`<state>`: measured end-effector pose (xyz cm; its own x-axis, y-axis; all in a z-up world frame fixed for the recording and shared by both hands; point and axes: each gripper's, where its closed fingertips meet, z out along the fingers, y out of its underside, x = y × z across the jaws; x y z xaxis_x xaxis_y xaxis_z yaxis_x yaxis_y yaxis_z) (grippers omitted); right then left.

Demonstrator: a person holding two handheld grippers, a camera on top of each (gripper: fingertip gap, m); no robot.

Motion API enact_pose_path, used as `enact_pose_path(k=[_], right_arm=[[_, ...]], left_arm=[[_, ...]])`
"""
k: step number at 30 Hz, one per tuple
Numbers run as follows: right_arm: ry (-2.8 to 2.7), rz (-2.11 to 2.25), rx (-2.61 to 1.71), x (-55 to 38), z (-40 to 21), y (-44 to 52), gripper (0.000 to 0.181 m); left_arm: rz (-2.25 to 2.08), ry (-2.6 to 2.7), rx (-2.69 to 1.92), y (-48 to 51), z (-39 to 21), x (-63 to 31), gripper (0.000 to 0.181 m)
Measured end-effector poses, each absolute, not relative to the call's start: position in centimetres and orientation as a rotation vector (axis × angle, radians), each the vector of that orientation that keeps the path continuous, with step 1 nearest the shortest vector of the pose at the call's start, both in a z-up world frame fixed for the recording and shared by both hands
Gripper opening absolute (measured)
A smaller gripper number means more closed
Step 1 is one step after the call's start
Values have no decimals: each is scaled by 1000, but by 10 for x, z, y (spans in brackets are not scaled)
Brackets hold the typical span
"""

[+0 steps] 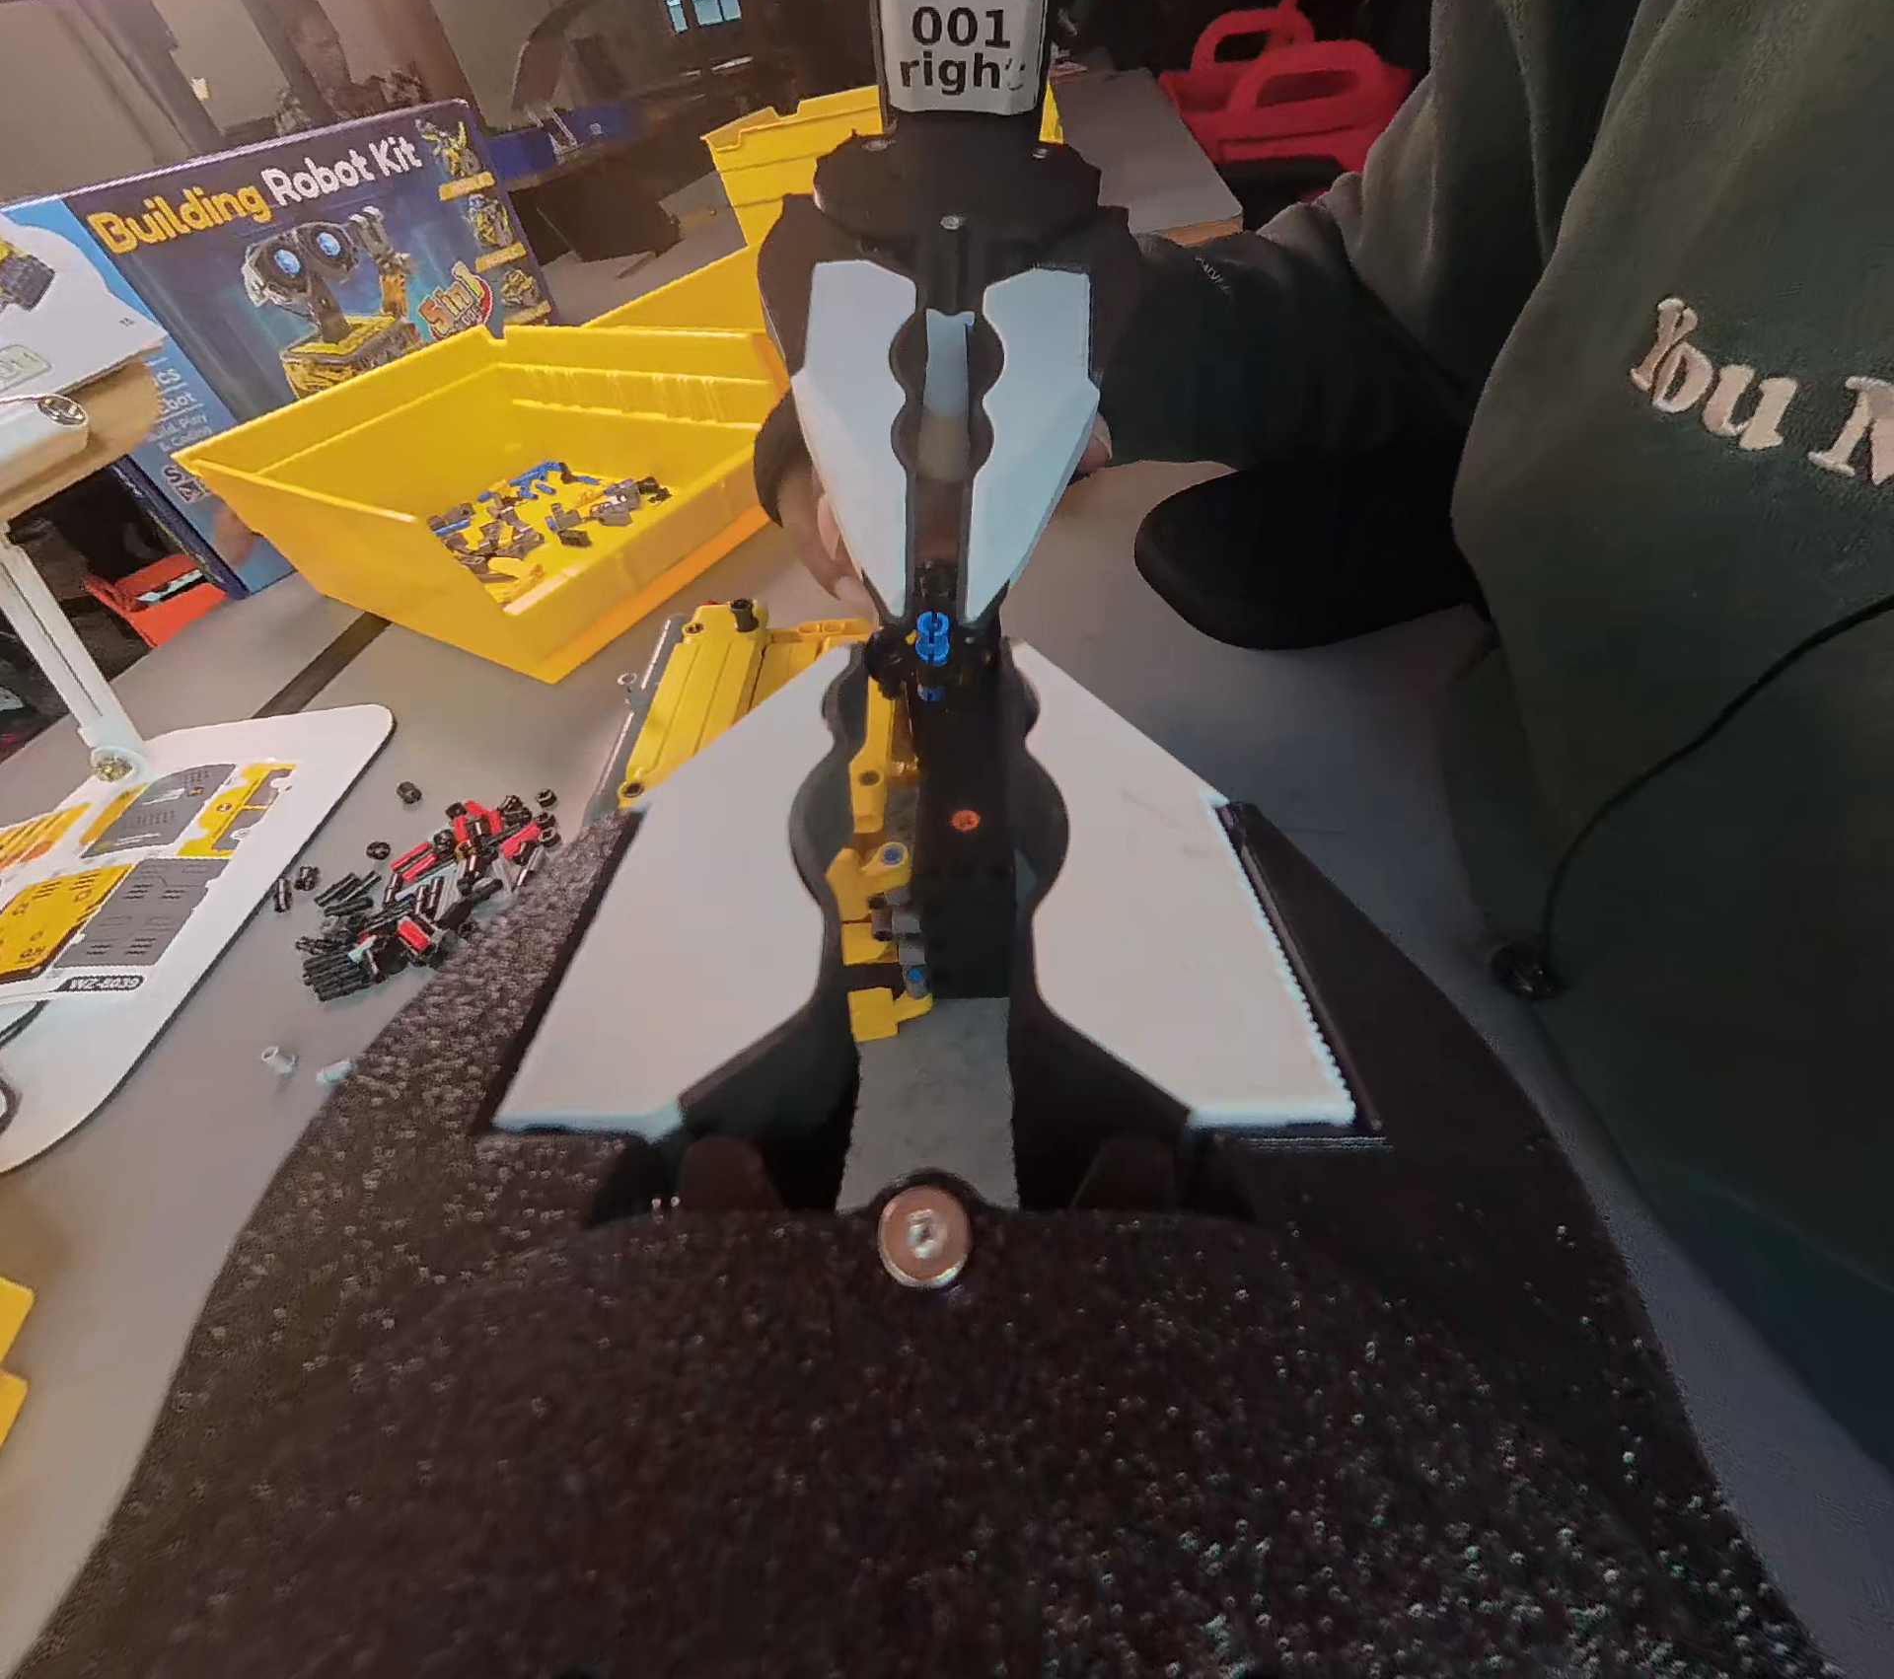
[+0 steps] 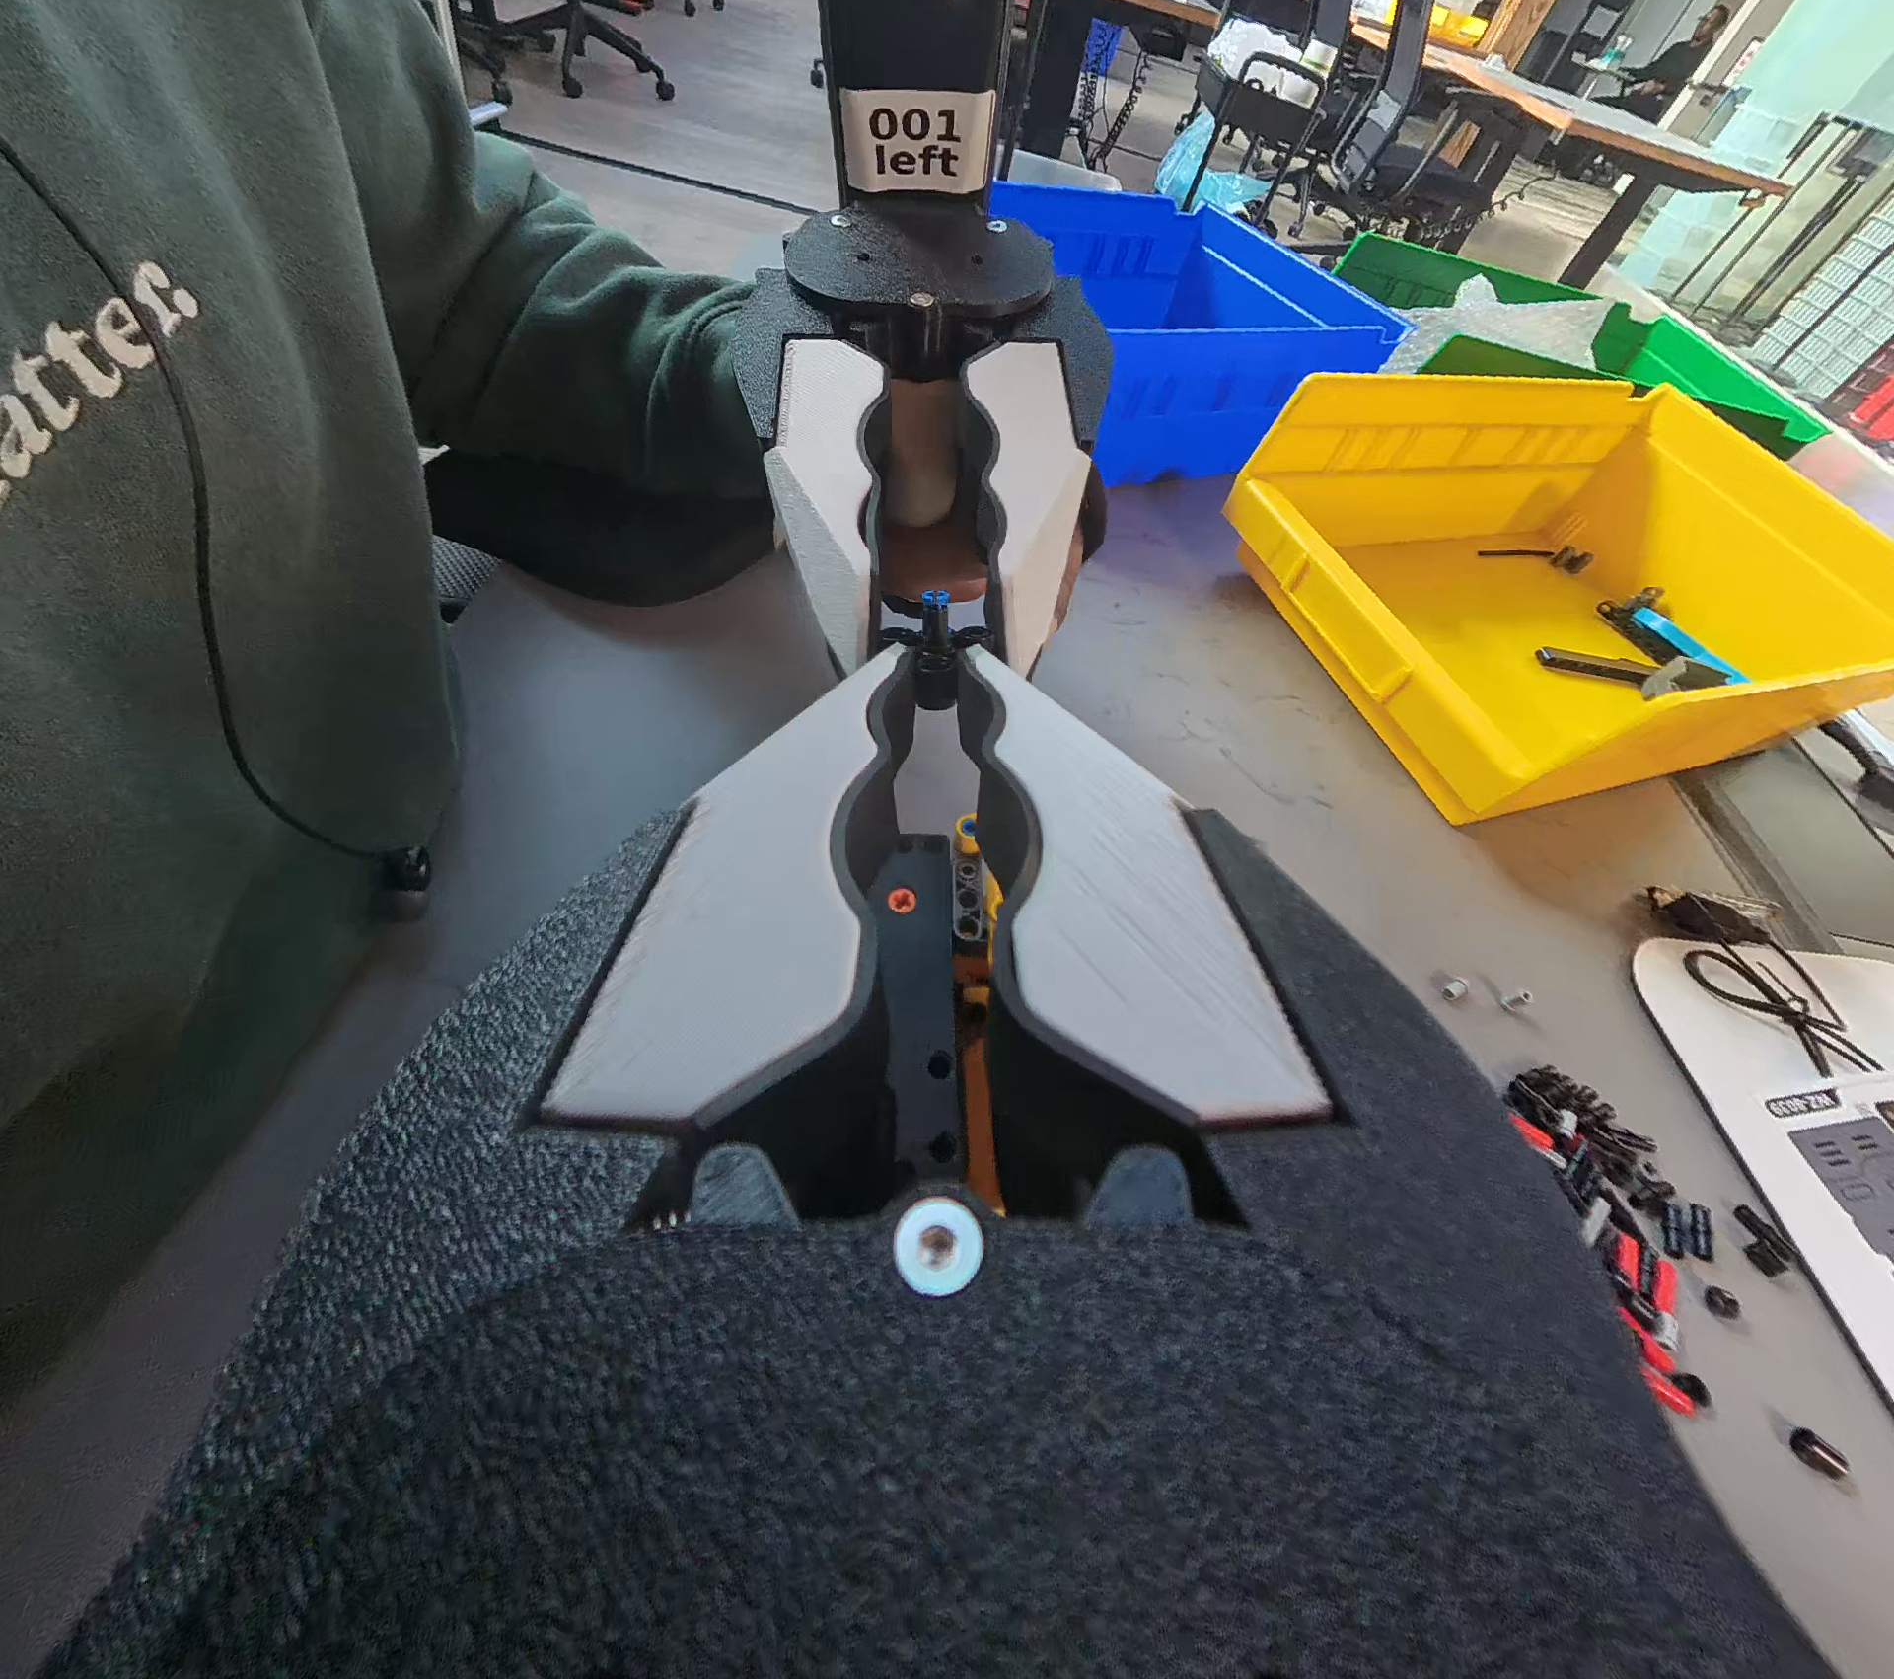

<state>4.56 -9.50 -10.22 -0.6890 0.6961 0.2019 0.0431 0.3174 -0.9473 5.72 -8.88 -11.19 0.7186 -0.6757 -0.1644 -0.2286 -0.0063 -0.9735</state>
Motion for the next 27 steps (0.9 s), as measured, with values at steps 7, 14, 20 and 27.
enact_pose_path(k=[7,14,20,27], right_arm=[[-2014,1369,-653,45,-107,-97,8],[-2138,1149,-685,47,-130,-86,12],[-2282,980,-684,65,-142,-77,18],[-2306,909,-723,56,-150,-86,15]], left_arm=[[-367,790,-1592,-91,-114,56,24],[-291,819,-1697,-86,-134,51,24],[-258,871,-1760,-89,-146,54,23],[-229,883,-1814,-87,-154,56,23]])
